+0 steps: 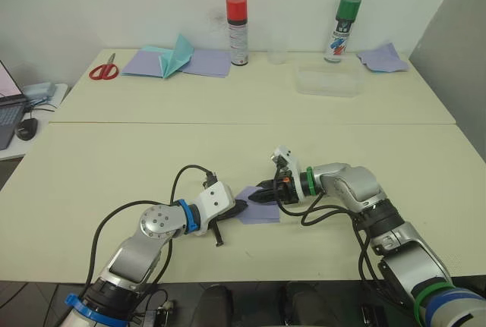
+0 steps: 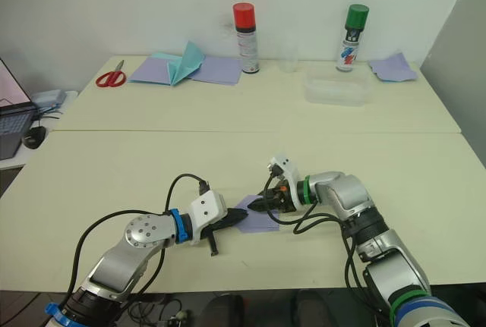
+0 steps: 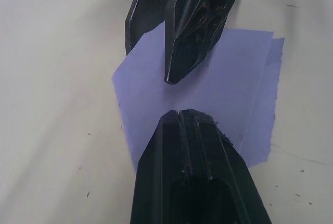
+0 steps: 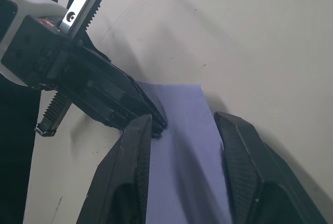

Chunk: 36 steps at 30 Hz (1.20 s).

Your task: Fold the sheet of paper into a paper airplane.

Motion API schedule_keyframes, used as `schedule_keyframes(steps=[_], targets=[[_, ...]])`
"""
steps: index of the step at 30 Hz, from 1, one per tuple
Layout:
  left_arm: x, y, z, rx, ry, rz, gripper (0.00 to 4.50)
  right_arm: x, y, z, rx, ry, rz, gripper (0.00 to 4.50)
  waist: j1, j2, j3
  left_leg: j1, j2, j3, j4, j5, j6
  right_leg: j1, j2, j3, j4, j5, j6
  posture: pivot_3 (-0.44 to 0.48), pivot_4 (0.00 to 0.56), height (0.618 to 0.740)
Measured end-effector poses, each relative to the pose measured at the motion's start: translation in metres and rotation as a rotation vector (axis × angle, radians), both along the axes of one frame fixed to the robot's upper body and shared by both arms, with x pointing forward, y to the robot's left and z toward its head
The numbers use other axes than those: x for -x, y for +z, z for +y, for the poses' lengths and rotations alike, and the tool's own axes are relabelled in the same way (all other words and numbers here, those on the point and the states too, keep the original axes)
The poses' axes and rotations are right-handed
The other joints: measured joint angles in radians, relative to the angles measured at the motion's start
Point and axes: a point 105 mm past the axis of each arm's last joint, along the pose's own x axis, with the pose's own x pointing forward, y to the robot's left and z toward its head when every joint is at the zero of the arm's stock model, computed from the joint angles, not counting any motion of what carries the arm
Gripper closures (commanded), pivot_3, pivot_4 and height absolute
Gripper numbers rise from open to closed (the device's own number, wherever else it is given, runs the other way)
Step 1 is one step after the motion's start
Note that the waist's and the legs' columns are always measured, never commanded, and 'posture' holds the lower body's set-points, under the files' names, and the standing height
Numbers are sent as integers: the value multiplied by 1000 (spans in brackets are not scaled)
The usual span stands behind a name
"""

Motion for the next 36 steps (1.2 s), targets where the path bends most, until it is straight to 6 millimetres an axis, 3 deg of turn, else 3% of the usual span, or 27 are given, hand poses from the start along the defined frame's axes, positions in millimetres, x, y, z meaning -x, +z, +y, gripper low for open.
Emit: schedule_keyframes(steps=[3,9,27,31,36], targets=[[0,0,0,1,1,0,4500,-2,2,2,5,7,-10,2544,0,0,0,0,0,0,0,0,0,0,0,0,0,0,0,0,150,740],[-1,0,0,1,2,-1,4500,-1,3,3,5,23,-10,4486,0,0,0,0,0,0,0,0,0,0,0,0,0,0,0,0,150,740],[-2,0,-1,3,0,-2,4500,5,7,5,27,103,-137,4486,1,0,0,0,-1,0,0,0,0,0,0,0,1,0,0,0,150,740],[-2,-1,-1,3,0,-1,4500,5,9,4,20,100,-159,3574,1,0,0,0,0,0,0,0,0,0,0,0,1,0,1,0,150,740],[-2,0,-1,3,-1,-3,4500,-1,10,1,16,61,-164,1693,1,0,0,0,0,1,0,0,1,1,0,0,1,0,0,0,150,740]])
